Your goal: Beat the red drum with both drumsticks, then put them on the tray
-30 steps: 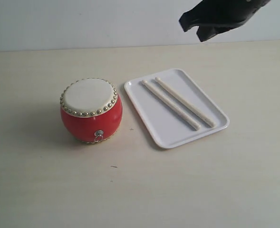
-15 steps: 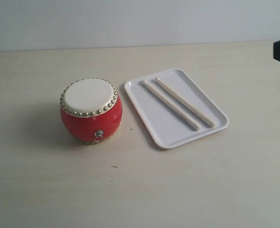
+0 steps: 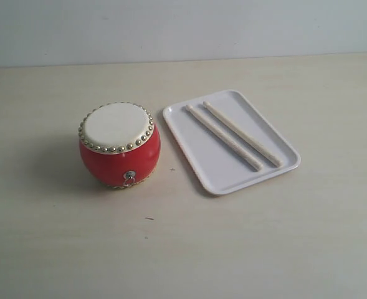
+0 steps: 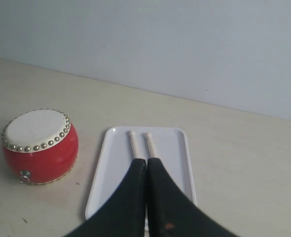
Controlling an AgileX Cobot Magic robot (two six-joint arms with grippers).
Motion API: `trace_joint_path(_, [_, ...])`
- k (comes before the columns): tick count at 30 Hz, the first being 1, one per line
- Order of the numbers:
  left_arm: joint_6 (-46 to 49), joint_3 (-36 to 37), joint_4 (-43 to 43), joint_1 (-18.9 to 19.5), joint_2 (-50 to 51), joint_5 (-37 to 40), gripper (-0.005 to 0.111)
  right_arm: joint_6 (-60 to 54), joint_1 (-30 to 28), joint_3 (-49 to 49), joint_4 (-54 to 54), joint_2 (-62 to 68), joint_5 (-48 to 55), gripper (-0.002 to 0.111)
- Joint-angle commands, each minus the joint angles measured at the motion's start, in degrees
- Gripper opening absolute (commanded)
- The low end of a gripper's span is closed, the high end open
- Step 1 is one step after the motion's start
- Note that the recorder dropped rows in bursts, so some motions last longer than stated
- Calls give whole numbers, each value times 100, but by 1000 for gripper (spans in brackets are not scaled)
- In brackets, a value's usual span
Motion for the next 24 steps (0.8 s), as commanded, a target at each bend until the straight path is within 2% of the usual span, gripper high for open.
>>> trace_joint_path(1, [20, 2, -64, -27, -38, -74, 0, 10, -20, 39, 17, -31, -13, 0])
trace_joint_path(11, [24, 2, -64, -27, -38, -63, 0, 10, -20, 39, 17, -31, -13, 0])
trace_joint_path(14, [-177, 2, -876, 64, -209, 101, 0, 10, -20, 39, 17, -31, -13, 0])
trace_joint_path(18, [-177, 325, -1529, 1036, -1114, 320, 0, 10, -20, 39, 17, -31, -13, 0])
trace_joint_path(22, [-153, 988, -1539, 2047, -2047, 345, 0, 10, -20, 39, 17, -31, -13, 0])
trace_joint_path(24, [-153, 1314, -1541, 2403, -2373, 345, 0, 10, -20, 39, 17, -31, -13, 0])
